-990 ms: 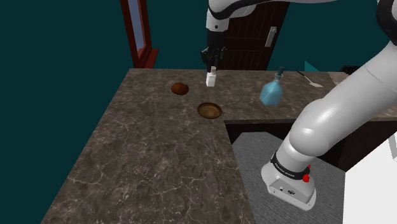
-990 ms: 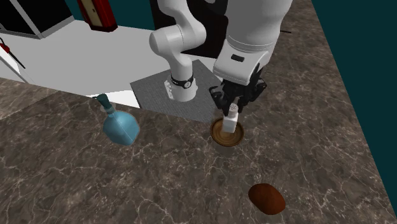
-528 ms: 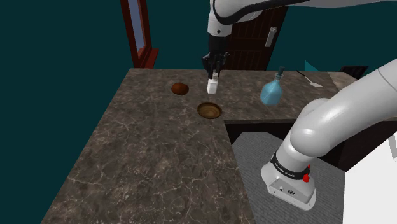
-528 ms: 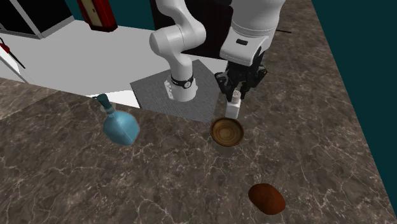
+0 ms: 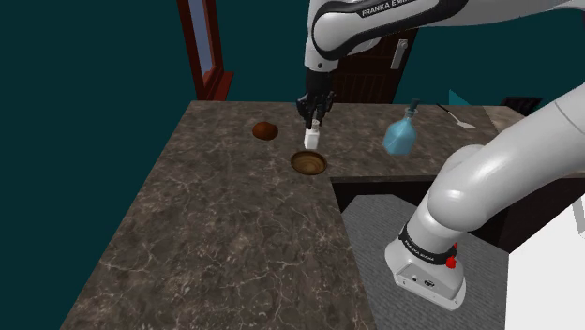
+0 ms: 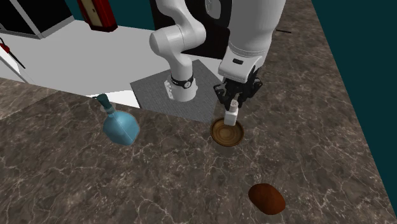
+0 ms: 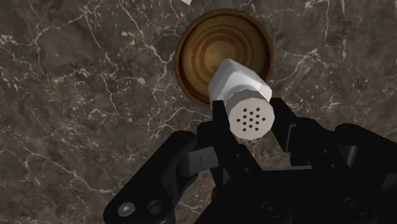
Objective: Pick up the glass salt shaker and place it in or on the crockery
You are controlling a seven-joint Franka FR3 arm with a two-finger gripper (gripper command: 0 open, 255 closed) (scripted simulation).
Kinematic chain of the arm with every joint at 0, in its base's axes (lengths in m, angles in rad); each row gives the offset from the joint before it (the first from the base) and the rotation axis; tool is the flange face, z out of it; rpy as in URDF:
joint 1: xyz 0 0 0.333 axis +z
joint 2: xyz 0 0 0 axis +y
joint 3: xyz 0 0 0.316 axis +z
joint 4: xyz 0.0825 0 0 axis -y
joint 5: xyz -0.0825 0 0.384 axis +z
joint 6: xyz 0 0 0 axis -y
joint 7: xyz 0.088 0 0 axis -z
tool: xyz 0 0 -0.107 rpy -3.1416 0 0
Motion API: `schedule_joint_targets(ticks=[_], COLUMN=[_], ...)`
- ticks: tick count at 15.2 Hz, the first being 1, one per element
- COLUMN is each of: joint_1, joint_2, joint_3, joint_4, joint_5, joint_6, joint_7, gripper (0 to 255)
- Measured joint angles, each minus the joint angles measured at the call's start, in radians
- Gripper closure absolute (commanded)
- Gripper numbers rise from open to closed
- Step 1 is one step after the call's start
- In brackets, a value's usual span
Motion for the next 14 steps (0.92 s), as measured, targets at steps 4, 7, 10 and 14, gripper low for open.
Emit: schedule_joint_targets(ticks=[4, 7, 10, 14], joint_1=[0.0, 0.001, 0.0, 0.001], joint_2=[0.014, 0.025, 0.047, 0.051], joint_3=[0.001, 0.001, 0.0, 0.001], joint_4=[-0.041, -0.073, -0.097, -0.106], joint_5=[0.001, 0.001, 0.001, 0.001], joint_6=[0.055, 0.098, 0.144, 0.157], joint_7=[0.0, 0.001, -0.002, -0.001], gripper=[255, 255, 255, 255])
